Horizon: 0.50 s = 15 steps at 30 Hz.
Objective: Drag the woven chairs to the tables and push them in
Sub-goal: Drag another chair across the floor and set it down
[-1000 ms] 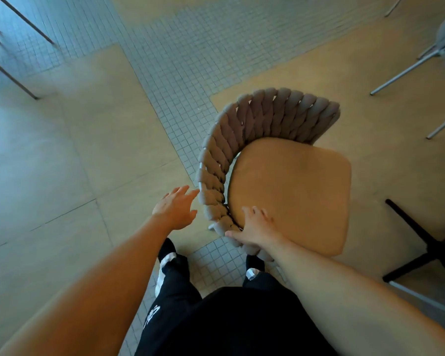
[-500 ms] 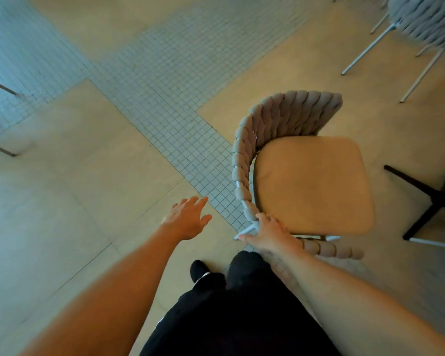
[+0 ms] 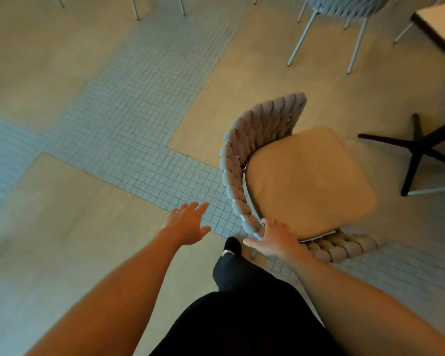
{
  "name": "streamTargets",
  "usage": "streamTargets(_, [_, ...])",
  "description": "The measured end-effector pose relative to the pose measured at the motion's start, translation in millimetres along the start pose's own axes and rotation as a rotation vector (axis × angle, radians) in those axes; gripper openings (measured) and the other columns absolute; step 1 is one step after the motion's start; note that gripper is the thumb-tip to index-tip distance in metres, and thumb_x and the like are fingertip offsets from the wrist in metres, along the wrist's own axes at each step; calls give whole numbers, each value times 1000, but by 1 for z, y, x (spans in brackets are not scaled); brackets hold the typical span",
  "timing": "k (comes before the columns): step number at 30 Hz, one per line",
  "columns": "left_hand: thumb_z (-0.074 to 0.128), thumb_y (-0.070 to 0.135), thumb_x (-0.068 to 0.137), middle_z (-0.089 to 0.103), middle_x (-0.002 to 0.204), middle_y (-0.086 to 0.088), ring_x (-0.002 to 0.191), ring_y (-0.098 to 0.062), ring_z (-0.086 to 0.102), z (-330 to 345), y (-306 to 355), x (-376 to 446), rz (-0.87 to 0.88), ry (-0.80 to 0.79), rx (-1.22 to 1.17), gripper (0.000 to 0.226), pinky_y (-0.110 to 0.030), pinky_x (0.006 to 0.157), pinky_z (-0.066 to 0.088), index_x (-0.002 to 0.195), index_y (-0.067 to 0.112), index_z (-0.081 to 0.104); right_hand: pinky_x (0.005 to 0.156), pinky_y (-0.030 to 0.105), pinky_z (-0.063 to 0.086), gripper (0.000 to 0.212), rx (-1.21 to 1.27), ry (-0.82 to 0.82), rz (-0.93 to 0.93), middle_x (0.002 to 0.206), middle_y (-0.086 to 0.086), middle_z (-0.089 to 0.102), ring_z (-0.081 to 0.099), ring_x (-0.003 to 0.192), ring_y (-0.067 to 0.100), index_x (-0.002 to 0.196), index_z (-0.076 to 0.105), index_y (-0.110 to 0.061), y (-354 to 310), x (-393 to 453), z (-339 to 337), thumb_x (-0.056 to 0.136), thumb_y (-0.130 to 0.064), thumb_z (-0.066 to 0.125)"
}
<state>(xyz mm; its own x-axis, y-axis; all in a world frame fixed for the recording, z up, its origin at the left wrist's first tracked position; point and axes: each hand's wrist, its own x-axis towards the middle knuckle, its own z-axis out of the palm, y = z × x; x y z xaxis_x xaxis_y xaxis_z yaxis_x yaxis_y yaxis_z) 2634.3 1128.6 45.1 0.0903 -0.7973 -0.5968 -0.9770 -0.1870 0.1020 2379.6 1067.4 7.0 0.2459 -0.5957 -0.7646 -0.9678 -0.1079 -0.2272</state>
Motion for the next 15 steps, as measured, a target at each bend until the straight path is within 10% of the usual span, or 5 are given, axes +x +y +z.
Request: streamTargets(15, [54, 54, 97, 26, 164, -7, 147, -30, 30, -68, -18, 95, 353, -98, 288, 82, -47, 116, 32, 161, 25, 13, 114, 55, 31, 111, 238, 23, 211, 158, 8, 34, 33, 143, 34, 157, 26, -23, -34, 10, -5, 73, -89, 55])
